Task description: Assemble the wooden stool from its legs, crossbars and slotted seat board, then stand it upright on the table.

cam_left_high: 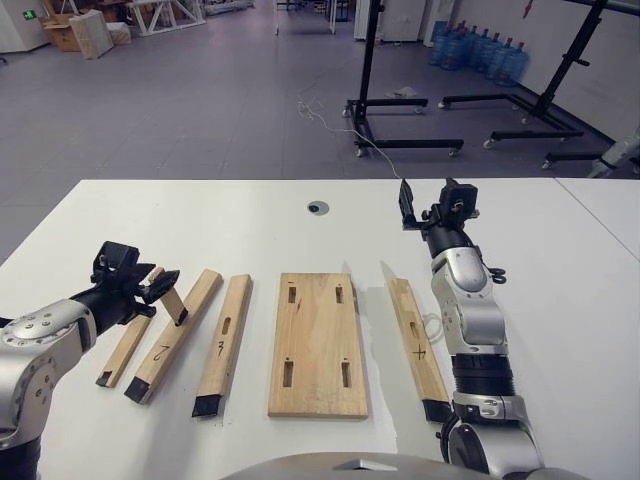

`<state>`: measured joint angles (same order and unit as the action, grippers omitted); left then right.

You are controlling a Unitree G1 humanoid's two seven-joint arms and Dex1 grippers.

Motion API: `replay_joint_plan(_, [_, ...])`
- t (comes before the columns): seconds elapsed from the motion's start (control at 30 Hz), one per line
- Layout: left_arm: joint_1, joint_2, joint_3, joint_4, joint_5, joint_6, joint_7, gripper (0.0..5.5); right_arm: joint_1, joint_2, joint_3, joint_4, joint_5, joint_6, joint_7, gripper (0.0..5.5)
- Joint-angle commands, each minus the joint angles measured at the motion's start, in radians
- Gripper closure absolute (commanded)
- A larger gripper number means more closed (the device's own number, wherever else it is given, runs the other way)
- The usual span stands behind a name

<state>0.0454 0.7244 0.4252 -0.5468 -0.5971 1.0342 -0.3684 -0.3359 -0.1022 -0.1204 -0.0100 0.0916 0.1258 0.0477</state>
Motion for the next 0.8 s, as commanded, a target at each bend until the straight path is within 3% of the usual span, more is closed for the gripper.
replay_joint_plan(0.03, [-0.131,0.027,0.064,-0.024,-0.053,0.061,0.02,3.08,-0.011,-0.006,0.0,-0.007,0.001,0.007,0.001,1.23])
replay_joint_plan(0.23, [-0.273,0.044,0.065,-0.012,-0.083,0.118,0.058,3.08,-0.019,-0.001,0.003,0.001,0.001,0.0,-0.001,1.23])
replay_joint_plan(0.43, [-0.174,-0.052,-0.065,-0.024,-0.048,0.088,0.089,3.08,-0.019,0.011,0.015,0.007,-0.001,-0.006,-0.004,1.23])
replay_joint_plan(0.63, [-0.066,-0.058,-0.188,0.047,0.069,0.01,0.084,3.08,-0.02,0.016,0.022,0.001,-0.001,0.0,-0.002,1.23])
replay_joint_plan(0.8, [0.008,-0.066,-0.203,0.086,0.118,-0.05,0.065,3.08,-0.031,0.013,0.019,0.002,0.007,0.004,0.004,1.23])
